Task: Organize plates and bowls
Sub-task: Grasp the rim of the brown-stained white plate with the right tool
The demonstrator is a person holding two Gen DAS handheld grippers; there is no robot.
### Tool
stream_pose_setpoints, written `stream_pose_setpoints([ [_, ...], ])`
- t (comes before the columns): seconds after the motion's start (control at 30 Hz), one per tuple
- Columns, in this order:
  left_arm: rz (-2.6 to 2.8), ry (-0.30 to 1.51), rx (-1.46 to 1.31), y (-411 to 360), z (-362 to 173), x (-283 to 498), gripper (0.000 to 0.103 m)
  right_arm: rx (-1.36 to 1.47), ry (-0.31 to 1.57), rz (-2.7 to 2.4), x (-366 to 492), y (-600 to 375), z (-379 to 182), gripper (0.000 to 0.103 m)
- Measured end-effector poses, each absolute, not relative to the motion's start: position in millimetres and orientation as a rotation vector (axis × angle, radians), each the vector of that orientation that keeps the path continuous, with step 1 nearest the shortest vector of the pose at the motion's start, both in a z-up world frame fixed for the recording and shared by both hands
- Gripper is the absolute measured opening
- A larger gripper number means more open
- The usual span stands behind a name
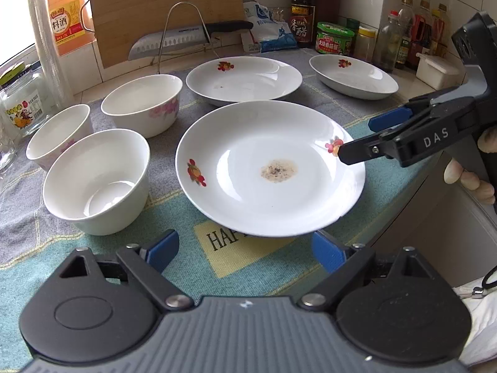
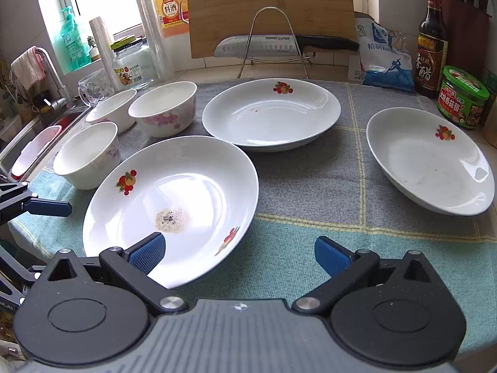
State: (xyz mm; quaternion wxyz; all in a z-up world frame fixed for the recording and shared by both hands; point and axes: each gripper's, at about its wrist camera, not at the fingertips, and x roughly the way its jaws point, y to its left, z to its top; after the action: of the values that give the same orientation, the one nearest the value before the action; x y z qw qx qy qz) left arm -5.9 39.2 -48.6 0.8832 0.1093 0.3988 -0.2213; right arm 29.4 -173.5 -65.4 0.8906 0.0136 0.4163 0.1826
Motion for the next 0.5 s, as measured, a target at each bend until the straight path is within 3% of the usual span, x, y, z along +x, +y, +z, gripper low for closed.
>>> stream_pose_setpoints([
  [0.3, -0.477, 0.848, 0.190, 36.6, -70.1, 5.8, 0.093, -0.001, 0.922, 0.456, 42.8, -158.1, -72.9, 0.103],
  [0.5, -0.490, 0.819, 0.210, 29.5, -74.0, 9.8, 0.099, -0.029, 0.946, 0.508, 54.1, -151.2, -77.3, 0.103],
])
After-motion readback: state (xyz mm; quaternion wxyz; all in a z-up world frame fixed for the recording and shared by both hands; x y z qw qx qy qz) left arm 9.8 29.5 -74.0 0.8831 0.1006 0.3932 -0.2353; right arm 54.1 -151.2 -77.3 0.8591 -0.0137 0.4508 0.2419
